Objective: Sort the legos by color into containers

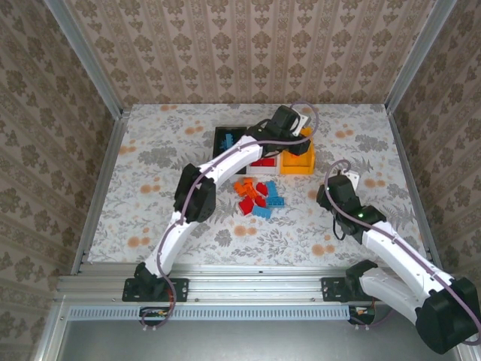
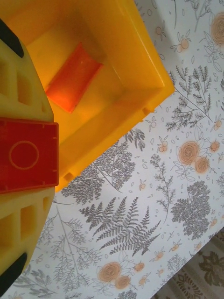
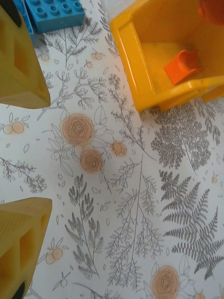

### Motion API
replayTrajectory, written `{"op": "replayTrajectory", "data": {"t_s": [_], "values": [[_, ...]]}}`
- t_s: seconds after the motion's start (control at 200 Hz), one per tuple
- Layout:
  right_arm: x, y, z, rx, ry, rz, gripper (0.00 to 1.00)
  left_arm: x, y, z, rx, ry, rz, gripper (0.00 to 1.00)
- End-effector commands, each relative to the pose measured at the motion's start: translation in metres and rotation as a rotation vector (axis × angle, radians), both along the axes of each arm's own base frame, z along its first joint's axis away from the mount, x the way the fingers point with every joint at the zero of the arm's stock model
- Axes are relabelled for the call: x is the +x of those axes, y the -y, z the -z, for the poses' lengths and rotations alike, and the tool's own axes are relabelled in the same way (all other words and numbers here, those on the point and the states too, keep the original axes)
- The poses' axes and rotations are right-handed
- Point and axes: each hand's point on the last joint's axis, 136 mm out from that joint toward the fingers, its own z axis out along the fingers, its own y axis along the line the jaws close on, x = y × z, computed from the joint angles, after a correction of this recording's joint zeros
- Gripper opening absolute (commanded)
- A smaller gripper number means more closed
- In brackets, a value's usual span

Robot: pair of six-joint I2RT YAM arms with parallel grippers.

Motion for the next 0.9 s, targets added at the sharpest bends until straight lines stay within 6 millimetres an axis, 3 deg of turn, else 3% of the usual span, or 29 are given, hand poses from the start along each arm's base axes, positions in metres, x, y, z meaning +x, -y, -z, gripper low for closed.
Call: {"op": "replayTrajectory", "data": {"t_s": [0.0, 0.325, 0.44, 0.55, 0.705, 0.795, 0.855, 0.875, 0.895], "values": [[-0.007, 0.006, 0.001, 0.009, -0.003, 0.009, 0.55, -0.003, 0.002, 0.018, 0.045, -0.034, -0.005, 0.27], [-0.010, 0.005, -0.003, 0.033, 0.003, -0.004, 0.57, 0.007, -0.002, 0.035, 0.080, -0.021, -0.042, 0.40], [-0.009, 0.001, -0.006, 0.044, 0.001, -0.022, 0.58, 0.008, -0.001, 0.031, 0.080, -0.009, -0.040, 0.59], [-0.008, -0.005, -0.013, 0.059, 0.000, -0.052, 0.59, 0.009, -0.001, 0.010, 0.055, 0.021, -0.037, 0.78], [-0.006, -0.023, -0.025, 0.051, 0.006, -0.126, 0.59, 0.009, -0.015, -0.032, 0.023, 0.041, -0.058, 0.80], [-0.002, -0.050, -0.022, 0.037, -0.018, -0.214, 0.59, 0.006, -0.034, -0.065, -0.026, 0.053, -0.083, 0.79], [0.001, -0.076, -0.017, 0.009, -0.031, -0.296, 0.60, 0.004, -0.057, -0.075, -0.061, 0.043, -0.119, 0.80], [0.001, -0.085, -0.015, 0.000, -0.036, -0.323, 0.61, 0.004, -0.065, -0.094, -0.104, 0.060, -0.130, 0.81], [0.002, -0.095, -0.013, -0.009, -0.040, -0.350, 0.62, 0.002, -0.075, -0.094, -0.116, 0.046, -0.144, 0.82]]}}
